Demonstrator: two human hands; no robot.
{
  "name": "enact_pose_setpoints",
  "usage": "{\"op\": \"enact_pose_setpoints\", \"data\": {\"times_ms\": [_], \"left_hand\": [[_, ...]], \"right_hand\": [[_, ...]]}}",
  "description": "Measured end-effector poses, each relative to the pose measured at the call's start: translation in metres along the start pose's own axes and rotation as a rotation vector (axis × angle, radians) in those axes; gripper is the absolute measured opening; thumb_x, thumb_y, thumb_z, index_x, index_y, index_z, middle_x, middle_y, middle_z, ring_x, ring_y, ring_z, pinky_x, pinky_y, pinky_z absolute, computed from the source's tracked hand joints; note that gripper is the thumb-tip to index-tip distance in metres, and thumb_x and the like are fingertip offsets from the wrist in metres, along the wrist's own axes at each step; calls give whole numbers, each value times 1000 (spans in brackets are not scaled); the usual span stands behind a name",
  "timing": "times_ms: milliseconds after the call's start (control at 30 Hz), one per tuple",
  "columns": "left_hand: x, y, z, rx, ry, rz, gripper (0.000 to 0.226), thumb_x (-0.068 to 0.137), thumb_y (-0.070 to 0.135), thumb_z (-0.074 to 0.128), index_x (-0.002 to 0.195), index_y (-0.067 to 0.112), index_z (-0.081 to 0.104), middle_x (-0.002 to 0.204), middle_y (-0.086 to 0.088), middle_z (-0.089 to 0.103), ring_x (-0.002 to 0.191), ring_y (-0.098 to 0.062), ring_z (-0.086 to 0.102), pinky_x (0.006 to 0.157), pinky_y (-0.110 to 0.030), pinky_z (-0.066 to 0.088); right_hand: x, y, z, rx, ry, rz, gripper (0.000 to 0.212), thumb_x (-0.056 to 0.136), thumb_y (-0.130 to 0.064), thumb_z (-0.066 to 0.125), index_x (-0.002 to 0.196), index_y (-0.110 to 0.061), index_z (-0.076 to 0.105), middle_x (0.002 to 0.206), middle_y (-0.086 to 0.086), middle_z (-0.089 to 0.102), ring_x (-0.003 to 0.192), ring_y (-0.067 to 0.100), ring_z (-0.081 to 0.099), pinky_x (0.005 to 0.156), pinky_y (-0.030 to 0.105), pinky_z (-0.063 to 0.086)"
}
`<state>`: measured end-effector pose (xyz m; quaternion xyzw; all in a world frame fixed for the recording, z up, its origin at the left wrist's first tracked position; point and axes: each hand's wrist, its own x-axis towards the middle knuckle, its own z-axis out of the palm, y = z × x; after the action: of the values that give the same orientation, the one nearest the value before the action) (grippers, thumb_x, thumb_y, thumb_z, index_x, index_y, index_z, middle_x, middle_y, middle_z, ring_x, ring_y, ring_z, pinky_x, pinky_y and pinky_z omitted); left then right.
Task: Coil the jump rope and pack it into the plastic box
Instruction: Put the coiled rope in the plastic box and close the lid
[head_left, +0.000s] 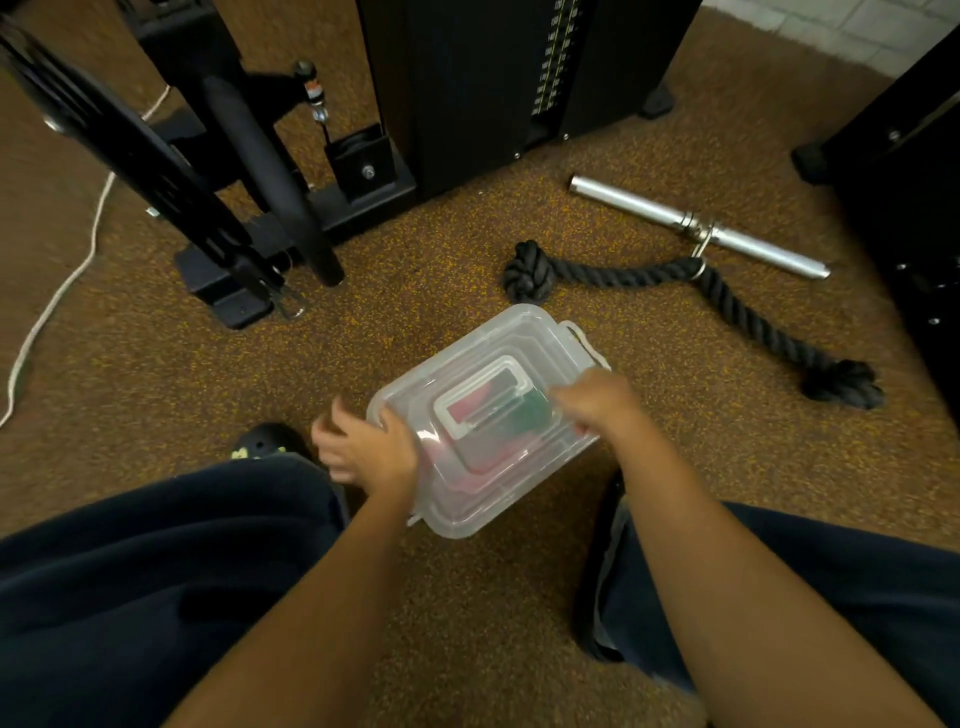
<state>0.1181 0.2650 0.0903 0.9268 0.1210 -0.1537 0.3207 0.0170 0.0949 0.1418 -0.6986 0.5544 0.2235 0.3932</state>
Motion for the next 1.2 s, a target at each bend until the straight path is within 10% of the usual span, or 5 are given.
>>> {"op": "enact_pose_setpoints", "data": {"times_ms": [200, 767, 900, 1100, 1200], "left_hand": [[-34, -18, 17, -47, -148, -305, 53, 95, 33, 40, 142, 11, 27, 143, -18, 31, 129, -37, 33, 106, -48, 23], [59, 19, 9, 151, -441, 143, 54, 95, 33, 42, 142, 9, 31, 142, -20, 36, 128, -39, 38, 107, -52, 31], [54, 10, -1, -6, -389, 10, 64, 83, 53, 56, 140, 32, 36, 145, -10, 20, 132, -36, 26, 107, -52, 30], [72, -13, -10, -327, -733, -403, 130, 44, 63, 83, 147, 19, 17, 146, -11, 39, 121, -31, 51, 100, -50, 41], [66, -8, -12, -328, -560, -238, 93, 70, 42, 77, 141, 8, 28, 138, -12, 46, 120, -29, 50, 97, -37, 41]], "right_hand": [[33, 7, 2, -26, 186, -143, 55, 93, -30, 47, 141, -12, 27, 145, 17, 27, 134, 35, 25, 107, 47, 28], [16, 41, 42, 189, 300, 112, 52, 96, -39, 34, 134, -4, 28, 134, 26, 42, 120, 42, 46, 94, 45, 41], [22, 48, 41, 237, 358, 130, 58, 90, -47, 43, 135, -11, 32, 138, 19, 34, 125, 37, 36, 100, 48, 36], [30, 66, 39, 978, 53, 255, 120, 45, -56, 74, 145, -26, 15, 137, 13, 46, 119, 33, 50, 102, 52, 41], [33, 65, 36, 886, 119, 194, 90, 64, -47, 73, 139, -15, 34, 128, 11, 55, 111, 29, 56, 99, 48, 45]]}}
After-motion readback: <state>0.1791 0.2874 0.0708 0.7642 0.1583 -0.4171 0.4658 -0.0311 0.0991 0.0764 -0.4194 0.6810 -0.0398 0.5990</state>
